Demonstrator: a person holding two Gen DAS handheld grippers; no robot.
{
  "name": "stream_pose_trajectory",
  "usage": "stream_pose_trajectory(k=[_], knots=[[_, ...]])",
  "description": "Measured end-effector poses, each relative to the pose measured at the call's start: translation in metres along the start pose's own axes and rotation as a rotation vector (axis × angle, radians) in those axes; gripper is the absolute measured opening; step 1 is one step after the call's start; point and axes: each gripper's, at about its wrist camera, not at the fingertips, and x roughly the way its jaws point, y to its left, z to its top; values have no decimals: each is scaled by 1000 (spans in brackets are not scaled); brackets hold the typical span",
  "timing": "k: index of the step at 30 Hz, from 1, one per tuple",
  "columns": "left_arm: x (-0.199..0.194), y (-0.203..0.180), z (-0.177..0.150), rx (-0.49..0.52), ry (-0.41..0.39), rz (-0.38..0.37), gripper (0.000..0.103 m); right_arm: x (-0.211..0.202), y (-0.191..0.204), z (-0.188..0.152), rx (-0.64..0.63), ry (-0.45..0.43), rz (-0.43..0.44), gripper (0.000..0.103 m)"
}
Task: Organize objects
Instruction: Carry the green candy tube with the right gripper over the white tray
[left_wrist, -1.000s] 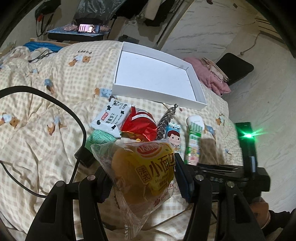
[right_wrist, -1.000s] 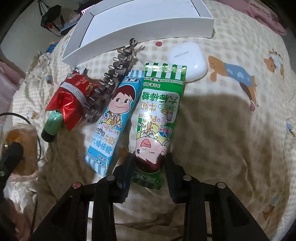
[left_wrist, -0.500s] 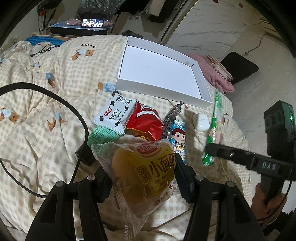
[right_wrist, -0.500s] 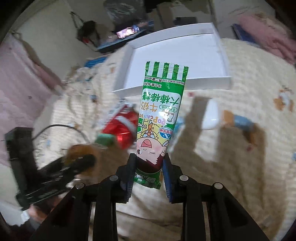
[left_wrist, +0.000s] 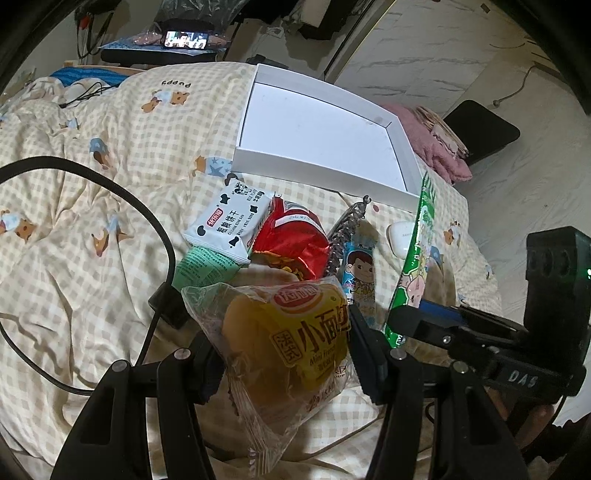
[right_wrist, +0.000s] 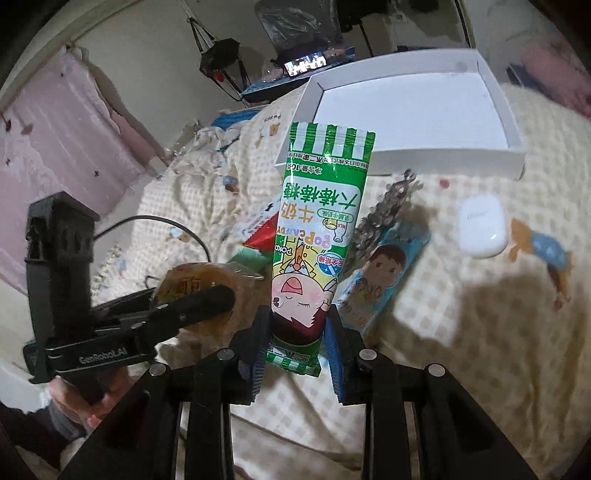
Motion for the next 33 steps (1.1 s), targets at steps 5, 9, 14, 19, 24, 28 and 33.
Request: stream_pose_trajectory(k=[5, 9, 14, 19, 24, 28, 33], knots=[[-1, 0, 0, -1, -4, -4, 62, 4, -5, -1, 28, 38, -17, 30], [-1, 0, 0, -1, -3, -4, 62, 6, -3, -1, 21, 52, -16, 30], [-1, 0, 0, -1, -2, -4, 62, 3, -4, -3, 24, 60, -19, 29], [-6, 1, 6, -24, 0, -8, 62, -7, -5, 6, 33, 54, -18, 29], [-41, -1, 36, -48, -90, -11, 62, -36, 3, 39, -2, -1, -18, 29], [-62, -15, 66, -2, -149, 1, 62, -66, 11, 66, -57, -90, -22, 29], [-69, -44, 124, 111, -253, 41, 62, -88, 5, 110, -70, -164, -56, 29]])
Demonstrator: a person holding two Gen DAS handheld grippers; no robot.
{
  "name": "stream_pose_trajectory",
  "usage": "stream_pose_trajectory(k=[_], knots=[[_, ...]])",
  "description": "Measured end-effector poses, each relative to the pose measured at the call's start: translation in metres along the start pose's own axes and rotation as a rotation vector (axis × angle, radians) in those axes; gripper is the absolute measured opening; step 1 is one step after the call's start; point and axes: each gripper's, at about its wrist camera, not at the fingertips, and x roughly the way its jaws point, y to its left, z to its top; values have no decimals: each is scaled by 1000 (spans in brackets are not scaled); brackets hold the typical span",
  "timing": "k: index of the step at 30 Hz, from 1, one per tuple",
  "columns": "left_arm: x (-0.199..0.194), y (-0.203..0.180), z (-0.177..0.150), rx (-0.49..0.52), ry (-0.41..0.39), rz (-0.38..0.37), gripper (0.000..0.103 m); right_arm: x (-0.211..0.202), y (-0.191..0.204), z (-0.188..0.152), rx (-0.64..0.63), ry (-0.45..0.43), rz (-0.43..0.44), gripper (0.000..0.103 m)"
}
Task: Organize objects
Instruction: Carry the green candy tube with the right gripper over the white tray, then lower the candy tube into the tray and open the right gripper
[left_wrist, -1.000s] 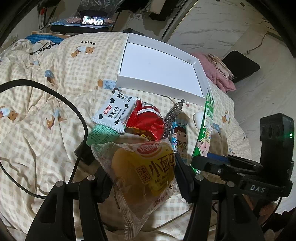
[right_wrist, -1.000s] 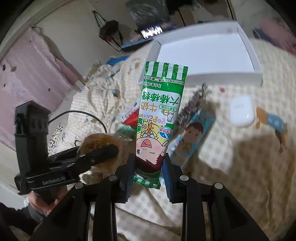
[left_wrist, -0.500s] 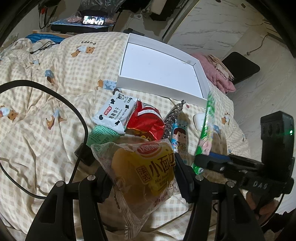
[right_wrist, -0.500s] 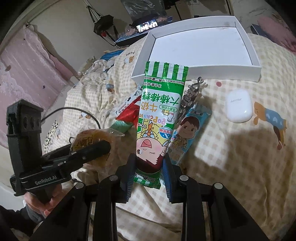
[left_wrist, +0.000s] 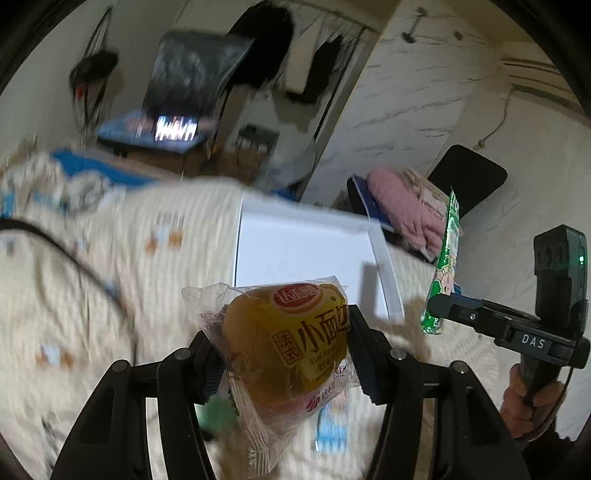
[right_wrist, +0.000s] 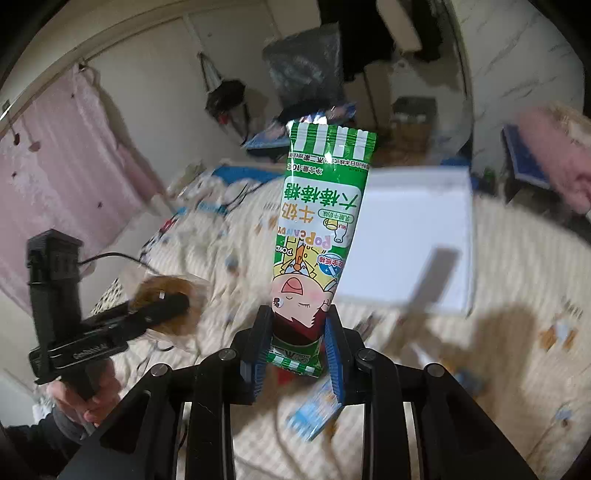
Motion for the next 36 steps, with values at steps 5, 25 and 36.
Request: stream_pose_trajectory(k=[5, 25, 36], knots=[[40, -14, 41, 54, -49, -15, 62, 15, -27, 41, 15, -42, -93, 29], [195, 15, 7, 42, 169, 108, 62, 150, -126, 36, 139, 251, -293, 29], [198, 18, -7, 9, 209, 133, 63, 128, -119, 19, 90, 250, -388, 30]])
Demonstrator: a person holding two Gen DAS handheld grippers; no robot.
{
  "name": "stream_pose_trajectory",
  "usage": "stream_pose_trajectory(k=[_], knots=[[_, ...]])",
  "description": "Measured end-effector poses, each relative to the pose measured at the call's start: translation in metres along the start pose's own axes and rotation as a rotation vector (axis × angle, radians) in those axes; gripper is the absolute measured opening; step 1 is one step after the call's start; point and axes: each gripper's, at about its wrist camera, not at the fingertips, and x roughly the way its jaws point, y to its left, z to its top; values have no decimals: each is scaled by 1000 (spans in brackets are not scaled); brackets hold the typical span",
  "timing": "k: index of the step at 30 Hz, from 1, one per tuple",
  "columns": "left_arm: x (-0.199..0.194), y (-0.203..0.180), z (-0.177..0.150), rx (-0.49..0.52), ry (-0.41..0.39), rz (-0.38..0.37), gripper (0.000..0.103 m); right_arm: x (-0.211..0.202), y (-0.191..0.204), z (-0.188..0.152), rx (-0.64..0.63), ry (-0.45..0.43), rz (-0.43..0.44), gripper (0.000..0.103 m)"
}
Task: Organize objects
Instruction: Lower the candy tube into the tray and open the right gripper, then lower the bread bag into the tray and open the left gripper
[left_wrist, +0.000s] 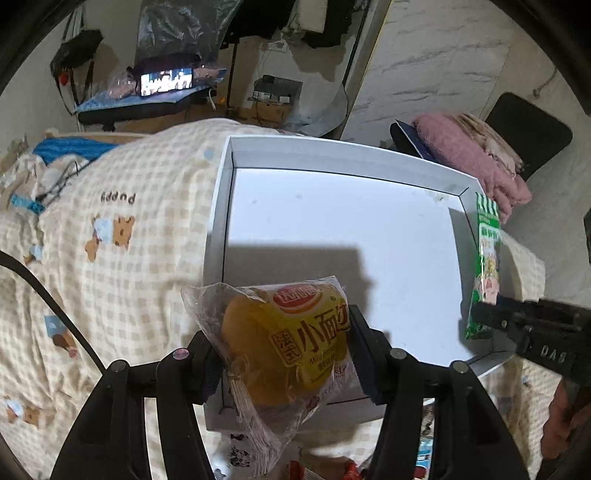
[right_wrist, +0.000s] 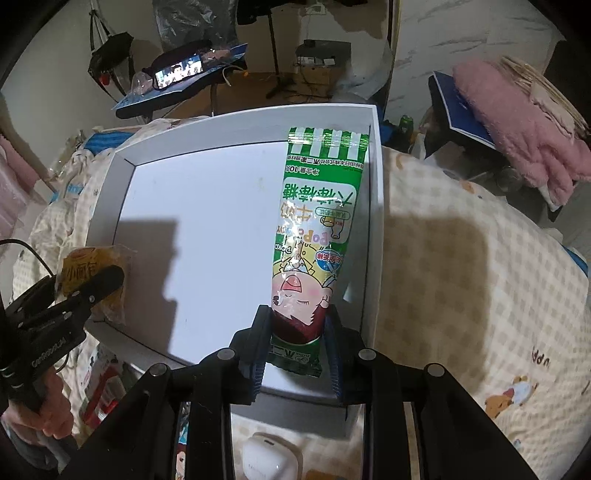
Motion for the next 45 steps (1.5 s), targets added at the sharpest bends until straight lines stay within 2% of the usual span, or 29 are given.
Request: stream_pose_trajectory(k=[3, 5, 6, 7, 9, 11, 13, 16, 18, 23, 26, 27, 28, 30, 32, 33, 35, 37, 39, 41, 45], knots=[[-3, 4, 0, -30, -4, -44, 66, -4, 9, -3, -2, 15, -27, 32], [-5, 5, 1, -42, -13, -55, 69, -9, 15, -3, -7, 5, -40, 54], [-6, 6, 2, -46, -18, -54, 70, -10, 19, -1, -9, -2, -34, 72], [-7, 7, 2, -52, -26, -54, 72, -11, 22, 0, -13, -13, -30, 74], [-15, 12, 1, -80, -67, -100, 72, -14, 28, 1, -34, -41, -87, 74], [-24, 15, 2, -103, -96, -152, 75, -19, 29, 1, -39, -58, -97, 74], [-39, 19, 3, -124, -123, -177, 76, -30, 27, 2, -19, -64, -82, 74], [-59, 22, 1, -147, -140, -188, 76, -54, 23, -1, 22, -73, -17, 74], [-73, 23, -4, -146, -151, -187, 77, -70, 24, -6, 27, -84, -17, 74], [-95, 14, -16, -88, -169, -216, 78, -91, 30, -15, 70, -82, 14, 74], [-105, 4, -26, -27, -194, -225, 79, -98, 28, -21, 137, -102, 29, 74], [-107, 1, -27, 2, -206, -226, 79, -99, 26, -22, 169, -116, 19, 77], [-107, -2, -27, 18, -219, -220, 79, -100, 24, -24, 198, -130, 12, 85], [-103, -7, -26, 63, -253, -198, 81, -100, 20, -26, 229, -162, 12, 87], [-91, -10, -20, 93, -230, -130, 80, -95, 19, -26, 222, -158, 0, 87], [-88, -10, -19, 94, -208, -127, 80, -94, 18, -26, 221, -152, 5, 87], [-88, -6, -22, 89, -179, -145, 80, -91, 15, -28, 227, -133, 29, 87], [-94, -5, -28, 94, -177, -131, 80, -90, 15, -29, 223, -125, 49, 87], [-101, -2, -36, 85, -167, -120, 80, -92, 19, -32, 208, -132, 55, 87], [-107, -1, -45, 84, -148, -139, 80, -97, 23, -35, 195, -143, 61, 87], [-115, 3, -61, 75, -126, -152, 80, -104, 37, -39, 158, -188, 16, 87]])
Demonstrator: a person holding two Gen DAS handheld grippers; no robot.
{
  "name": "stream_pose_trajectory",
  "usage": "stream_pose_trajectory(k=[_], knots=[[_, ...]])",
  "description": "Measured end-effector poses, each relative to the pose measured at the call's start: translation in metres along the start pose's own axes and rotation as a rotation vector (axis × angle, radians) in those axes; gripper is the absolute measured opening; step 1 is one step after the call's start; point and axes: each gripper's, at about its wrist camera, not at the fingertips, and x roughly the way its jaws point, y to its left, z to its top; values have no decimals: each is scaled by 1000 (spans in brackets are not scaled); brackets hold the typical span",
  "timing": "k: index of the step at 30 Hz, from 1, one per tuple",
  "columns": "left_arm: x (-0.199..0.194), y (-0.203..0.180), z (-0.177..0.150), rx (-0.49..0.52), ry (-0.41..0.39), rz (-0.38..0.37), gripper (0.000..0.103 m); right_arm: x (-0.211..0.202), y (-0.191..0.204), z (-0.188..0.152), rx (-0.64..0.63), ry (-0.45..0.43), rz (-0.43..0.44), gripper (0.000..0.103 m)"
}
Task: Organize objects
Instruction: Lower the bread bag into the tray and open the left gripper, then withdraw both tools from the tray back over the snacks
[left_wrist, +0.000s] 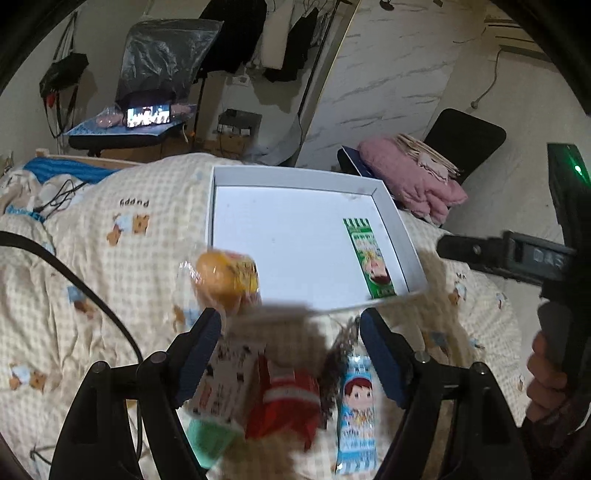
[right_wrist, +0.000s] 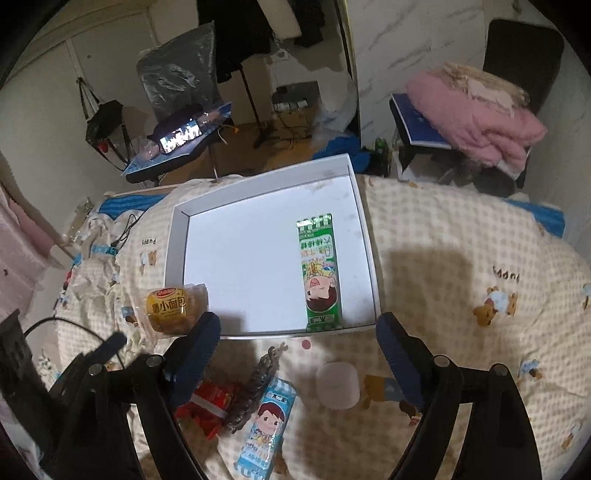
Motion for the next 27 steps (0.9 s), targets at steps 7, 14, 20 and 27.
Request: stream_pose_trajectory(k=[7, 14, 20, 27], knots=[[-8, 3, -10, -27, 8, -8, 80, 15, -2, -1, 63, 60, 18, 87], [-17, 4, -20, -33, 41, 2, 80, 2, 12, -8, -1, 48, 30, 87], [-46, 6, -24, -90, 42, -38, 80, -34, 29, -5, -45, 12, 19, 87], [-92, 0, -37, -114, 15, -2, 80, -77, 29, -3, -8, 4, -2, 87]])
